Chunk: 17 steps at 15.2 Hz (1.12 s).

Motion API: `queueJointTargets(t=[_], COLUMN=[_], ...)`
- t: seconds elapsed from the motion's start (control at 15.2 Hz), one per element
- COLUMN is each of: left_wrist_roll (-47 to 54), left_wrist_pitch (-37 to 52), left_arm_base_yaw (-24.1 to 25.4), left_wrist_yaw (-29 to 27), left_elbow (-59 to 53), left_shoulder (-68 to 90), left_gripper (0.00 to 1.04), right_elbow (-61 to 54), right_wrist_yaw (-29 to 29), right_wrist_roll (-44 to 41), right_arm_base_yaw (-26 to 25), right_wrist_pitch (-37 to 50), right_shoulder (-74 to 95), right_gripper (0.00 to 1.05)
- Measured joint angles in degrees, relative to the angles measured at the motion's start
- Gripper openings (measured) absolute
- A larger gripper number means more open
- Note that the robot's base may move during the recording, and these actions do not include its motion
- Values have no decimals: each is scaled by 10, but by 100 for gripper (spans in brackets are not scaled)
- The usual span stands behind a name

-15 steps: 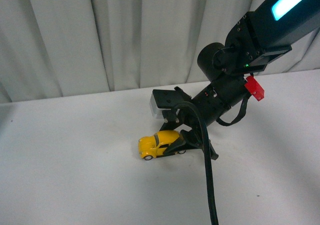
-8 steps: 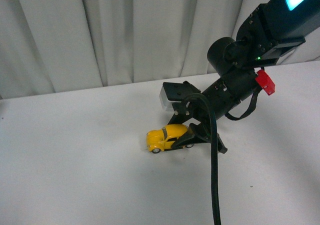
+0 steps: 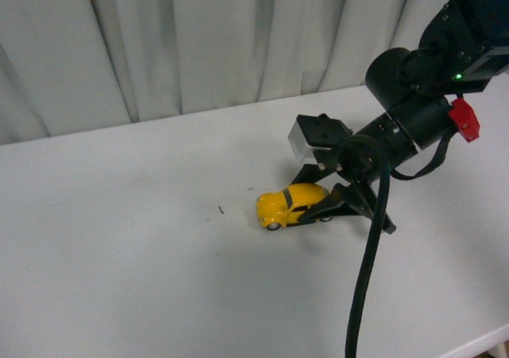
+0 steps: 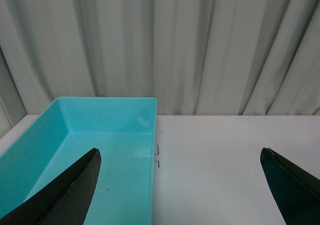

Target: Wind up and store yellow beetle toy

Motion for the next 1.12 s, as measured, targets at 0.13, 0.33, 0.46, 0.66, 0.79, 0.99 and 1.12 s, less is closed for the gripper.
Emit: queueJointTargets(t=[0.13, 0.33, 0.46, 0.66, 0.79, 0.99, 1.12], left_wrist_roll=[0, 0, 0, 0, 0, 0, 0], left_wrist_pitch=[0, 0, 0, 0, 0, 0, 0], left_arm_base_yaw=[0, 0, 0, 0, 0, 0, 0], left_wrist_yaw=[0, 0, 0, 0, 0, 0, 0], left_elbow=[0, 0, 0, 0, 0, 0, 0], left_shoulder=[0, 0, 0, 0, 0, 0, 0], left_gripper=[98, 98, 98, 98, 98, 98, 98], right_elbow=[-46, -77, -83, -85, -80, -80, -81], right_wrist_yaw=[-7, -10, -10, -10, -9, 3, 4], right_wrist_roll=[-18, -42, -61, -72, -79, -70, -68], right_arm_base_yaw=[-22, -54, -75, -97, -102, -113, -115], right_wrist_pitch=[11, 2, -10, -32, -44, -49, -45], right_shoulder=[-18, -31, -33, -33, -32, -20, -20], right_gripper=[42, 42, 42, 42, 46, 81, 100])
